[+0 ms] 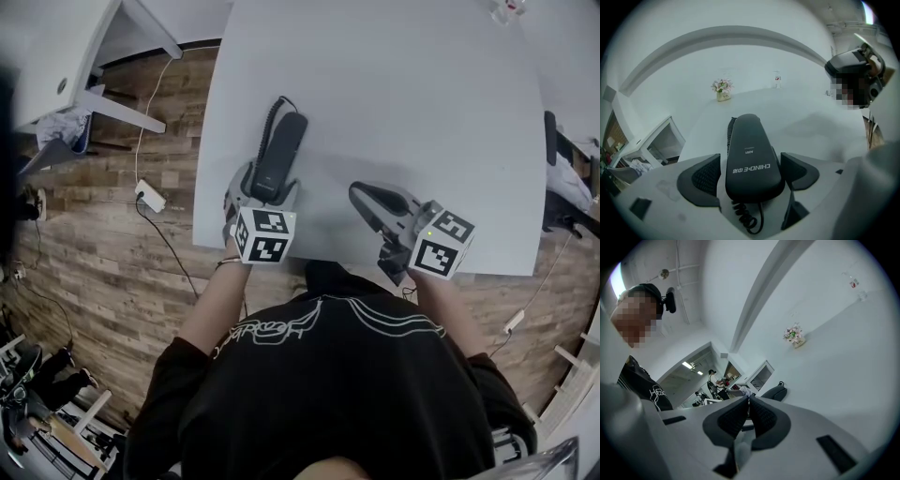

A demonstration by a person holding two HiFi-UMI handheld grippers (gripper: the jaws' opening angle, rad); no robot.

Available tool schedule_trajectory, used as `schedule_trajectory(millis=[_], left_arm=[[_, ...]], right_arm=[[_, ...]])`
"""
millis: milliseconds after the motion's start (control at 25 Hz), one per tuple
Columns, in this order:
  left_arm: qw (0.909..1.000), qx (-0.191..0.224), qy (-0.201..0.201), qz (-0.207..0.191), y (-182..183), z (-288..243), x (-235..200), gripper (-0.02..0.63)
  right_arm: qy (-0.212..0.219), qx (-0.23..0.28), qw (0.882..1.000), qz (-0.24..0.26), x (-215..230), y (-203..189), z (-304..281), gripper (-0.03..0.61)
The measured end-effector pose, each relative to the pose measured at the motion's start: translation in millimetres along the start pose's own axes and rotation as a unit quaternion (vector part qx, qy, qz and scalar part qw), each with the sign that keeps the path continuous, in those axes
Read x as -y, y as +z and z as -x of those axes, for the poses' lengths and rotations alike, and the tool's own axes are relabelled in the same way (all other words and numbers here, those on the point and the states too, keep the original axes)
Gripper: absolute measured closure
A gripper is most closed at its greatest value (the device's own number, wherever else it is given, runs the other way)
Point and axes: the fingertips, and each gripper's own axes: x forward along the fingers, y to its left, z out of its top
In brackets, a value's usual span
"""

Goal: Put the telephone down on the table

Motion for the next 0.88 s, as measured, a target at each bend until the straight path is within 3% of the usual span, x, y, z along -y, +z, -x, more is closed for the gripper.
schedule_trajectory(millis=[440, 640, 880], left_arm=[[0.991, 0.054, -0.083, 0.089, 18, 87, 5, 0.239], [0.9761, 0.099, -0.129, 0.145, 27, 150, 20, 0.241], [0.9541, 0.158, -0.194, 0.165, 39, 230, 46, 0.25]], right_arm=[[-0.002, 0.018, 0.999, 0.033, -40, -3, 19, 0.538], [0.003, 0.028, 0.998, 0.054, -76, -9, 30, 0.538], [0.015, 0.044, 0.995, 0.085, -132, -24, 45, 0.538]])
